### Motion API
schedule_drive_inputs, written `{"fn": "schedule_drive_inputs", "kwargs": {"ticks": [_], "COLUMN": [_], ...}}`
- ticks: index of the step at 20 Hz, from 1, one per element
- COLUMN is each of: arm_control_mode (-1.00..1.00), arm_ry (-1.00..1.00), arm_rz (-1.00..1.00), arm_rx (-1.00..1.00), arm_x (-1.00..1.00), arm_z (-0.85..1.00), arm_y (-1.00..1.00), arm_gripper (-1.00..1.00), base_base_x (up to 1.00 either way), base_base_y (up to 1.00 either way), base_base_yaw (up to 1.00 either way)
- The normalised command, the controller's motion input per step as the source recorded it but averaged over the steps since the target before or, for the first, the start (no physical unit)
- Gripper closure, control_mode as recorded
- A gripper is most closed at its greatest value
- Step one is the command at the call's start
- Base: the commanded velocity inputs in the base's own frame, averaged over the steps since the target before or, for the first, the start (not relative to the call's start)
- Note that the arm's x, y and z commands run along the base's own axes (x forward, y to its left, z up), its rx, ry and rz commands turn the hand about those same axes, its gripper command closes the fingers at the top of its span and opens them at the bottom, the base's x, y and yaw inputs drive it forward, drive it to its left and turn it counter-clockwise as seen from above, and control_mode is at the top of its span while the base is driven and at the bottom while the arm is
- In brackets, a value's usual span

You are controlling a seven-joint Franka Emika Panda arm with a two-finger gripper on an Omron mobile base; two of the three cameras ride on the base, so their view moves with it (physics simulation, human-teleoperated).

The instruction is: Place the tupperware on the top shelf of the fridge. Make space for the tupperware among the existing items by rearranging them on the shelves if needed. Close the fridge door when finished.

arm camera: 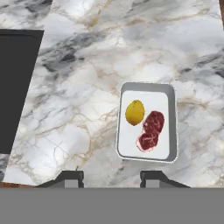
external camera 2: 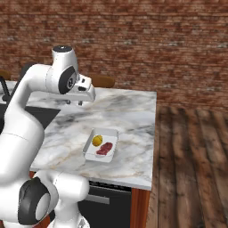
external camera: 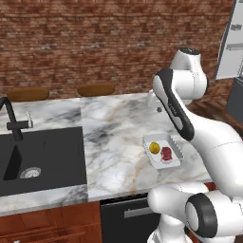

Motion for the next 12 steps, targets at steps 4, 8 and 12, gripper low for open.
{"fn": "schedule_drive_inputs", "kwargs": {"ticks": [4, 8, 12], "arm_control_mode": [-1.00, -1.00, -1.00], "arm_ry": [-0.04, 0.00, 0.00], "arm_rz": [-0.12, -0.27, -0.37], "arm_rx": [0.00, 0.00, 0.00], "arm_x": [-0.32, -0.45, -0.49], "arm_z": [-0.13, -0.56, -0.57], "arm_y": [-0.06, 0.00, 0.00], "arm_gripper": [-1.00, -1.00, -1.00], "base_base_x": [0.00, 0.00, 0.00], "base_base_y": [0.00, 0.00, 0.00], "base_base_yaw": [0.00, 0.00, 0.00]}}
